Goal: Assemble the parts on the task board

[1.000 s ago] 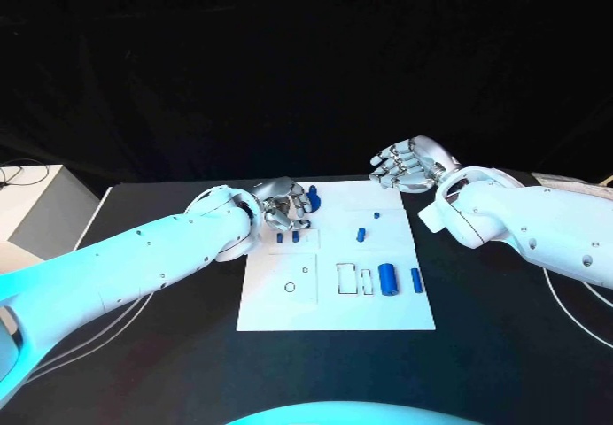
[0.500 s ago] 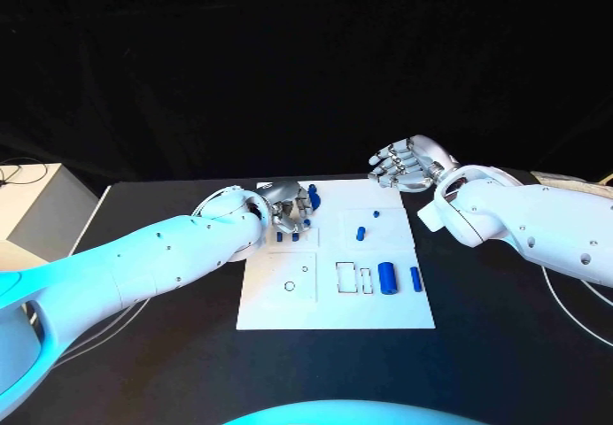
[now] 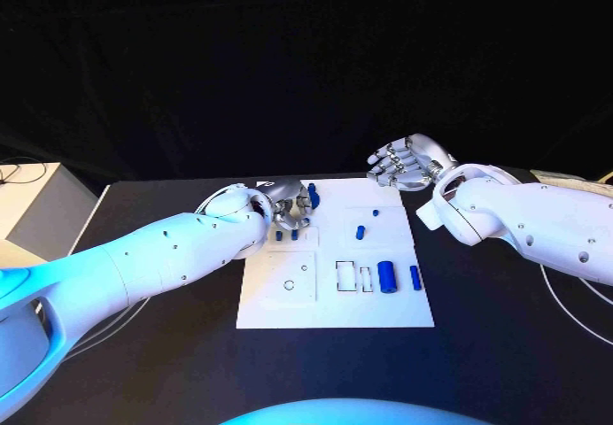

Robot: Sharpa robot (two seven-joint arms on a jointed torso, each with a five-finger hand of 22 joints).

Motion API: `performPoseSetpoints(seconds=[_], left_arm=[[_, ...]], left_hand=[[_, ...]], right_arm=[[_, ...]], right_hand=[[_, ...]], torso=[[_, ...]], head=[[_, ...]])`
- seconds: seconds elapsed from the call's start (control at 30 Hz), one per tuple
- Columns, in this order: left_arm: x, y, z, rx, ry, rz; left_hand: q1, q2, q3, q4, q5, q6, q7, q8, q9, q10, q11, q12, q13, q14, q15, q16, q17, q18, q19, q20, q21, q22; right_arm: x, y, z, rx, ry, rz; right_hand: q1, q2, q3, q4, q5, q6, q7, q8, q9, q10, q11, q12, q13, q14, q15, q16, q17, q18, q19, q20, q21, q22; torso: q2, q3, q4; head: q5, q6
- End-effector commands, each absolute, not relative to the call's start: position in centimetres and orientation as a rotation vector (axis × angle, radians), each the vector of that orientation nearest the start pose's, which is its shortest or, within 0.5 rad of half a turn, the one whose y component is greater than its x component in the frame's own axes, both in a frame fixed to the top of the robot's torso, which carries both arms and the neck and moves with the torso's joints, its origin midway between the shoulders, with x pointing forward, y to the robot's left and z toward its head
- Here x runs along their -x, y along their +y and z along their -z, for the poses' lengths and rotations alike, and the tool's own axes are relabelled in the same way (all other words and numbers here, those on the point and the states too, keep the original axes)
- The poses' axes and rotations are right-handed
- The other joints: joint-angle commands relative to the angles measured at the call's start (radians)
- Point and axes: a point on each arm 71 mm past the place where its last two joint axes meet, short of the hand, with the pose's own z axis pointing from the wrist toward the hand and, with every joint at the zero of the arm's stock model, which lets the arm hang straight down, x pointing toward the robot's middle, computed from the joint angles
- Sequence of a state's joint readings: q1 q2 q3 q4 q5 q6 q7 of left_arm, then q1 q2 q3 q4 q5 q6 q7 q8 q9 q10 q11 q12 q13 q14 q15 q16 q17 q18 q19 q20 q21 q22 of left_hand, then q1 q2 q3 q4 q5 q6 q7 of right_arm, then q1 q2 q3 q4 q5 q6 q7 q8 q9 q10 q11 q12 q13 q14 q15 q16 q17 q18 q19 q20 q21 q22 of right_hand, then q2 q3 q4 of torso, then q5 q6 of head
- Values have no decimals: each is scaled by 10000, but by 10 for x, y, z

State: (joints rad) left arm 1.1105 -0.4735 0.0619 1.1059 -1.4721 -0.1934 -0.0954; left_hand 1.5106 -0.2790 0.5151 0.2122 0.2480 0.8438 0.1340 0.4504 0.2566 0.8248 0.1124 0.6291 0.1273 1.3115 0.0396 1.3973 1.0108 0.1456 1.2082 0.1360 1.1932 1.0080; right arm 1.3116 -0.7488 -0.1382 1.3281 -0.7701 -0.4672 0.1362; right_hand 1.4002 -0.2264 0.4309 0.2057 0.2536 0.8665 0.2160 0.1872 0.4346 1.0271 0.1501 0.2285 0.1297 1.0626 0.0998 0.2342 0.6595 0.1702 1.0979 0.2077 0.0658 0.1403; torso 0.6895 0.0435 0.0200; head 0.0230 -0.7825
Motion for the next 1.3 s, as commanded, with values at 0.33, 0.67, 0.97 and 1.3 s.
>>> performPoseSetpoints(seconds=[0.33, 0.67, 0.97, 1.3], left_arm=[[-542, 123, 235, -1383, 18284, 6098], [-543, 120, 239, -1435, 18373, 6081], [-543, 118, 241, -1471, 18465, 6092], [-543, 118, 243, -1516, 18668, 6010]], left_hand=[[14, 45, 277, -99, 30, 176, 33, -189, 35, 256, 3, -359, -159, 135, -5, 80, 20, -188, 124, 4, 156, 156], [-17, 33, 401, -172, 24, 188, 55, -311, 39, 336, 17, -564, -242, 186, 4, 117, 59, -211, 185, 12, 246, 268], [-8, 71, 535, -273, 16, 241, 55, -395, 59, 507, -2, -688, -289, 240, -10, 163, 106, -231, 247, 11, 340, 382], [25, 257, 852, -656, -16, 588, 103, -492, 176, 1310, -233, -713, -235, 421, -198, 301, 306, -299, 475, -134, 661, 771]], right_arm=[[-531, -216, 165, -3743, 15481, -9501], [-531, -215, 165, -3726, 15486, -9525], [-531, -214, 165, -3709, 15495, -9545], [-531, -214, 165, -3703, 15499, -9558]], right_hand=[[-22, -62, 78, 3, -3, 54, 13, -37, -16, 4, 46, -54, -21, -6, 16, -71, -20, 141, -40, 28, 13, -26], [-22, -62, 78, 3, -3, 54, 13, -37, -16, 4, 46, -54, -21, -6, 16, -71, -20, 141, -40, 28, 13, -26], [-49, -78, 82, 4, 4, 66, 22, -44, -20, 15, 52, -58, -44, 8, 19, -87, -32, 140, -34, 30, 15, -43], [-49, -78, 82, 4, 4, 66, 22, -44, -20, 15, 52, -58, -44, 8, 19, -87, -32, 140, -34, 30, 15, -43]], torso=[[-3, -4, 21], [4, -7, 3], [-6, -3, 8], [-6, -2, 18]], head=[[-37, -38], [-50, -71], [-57, -95], [-85, -108]])
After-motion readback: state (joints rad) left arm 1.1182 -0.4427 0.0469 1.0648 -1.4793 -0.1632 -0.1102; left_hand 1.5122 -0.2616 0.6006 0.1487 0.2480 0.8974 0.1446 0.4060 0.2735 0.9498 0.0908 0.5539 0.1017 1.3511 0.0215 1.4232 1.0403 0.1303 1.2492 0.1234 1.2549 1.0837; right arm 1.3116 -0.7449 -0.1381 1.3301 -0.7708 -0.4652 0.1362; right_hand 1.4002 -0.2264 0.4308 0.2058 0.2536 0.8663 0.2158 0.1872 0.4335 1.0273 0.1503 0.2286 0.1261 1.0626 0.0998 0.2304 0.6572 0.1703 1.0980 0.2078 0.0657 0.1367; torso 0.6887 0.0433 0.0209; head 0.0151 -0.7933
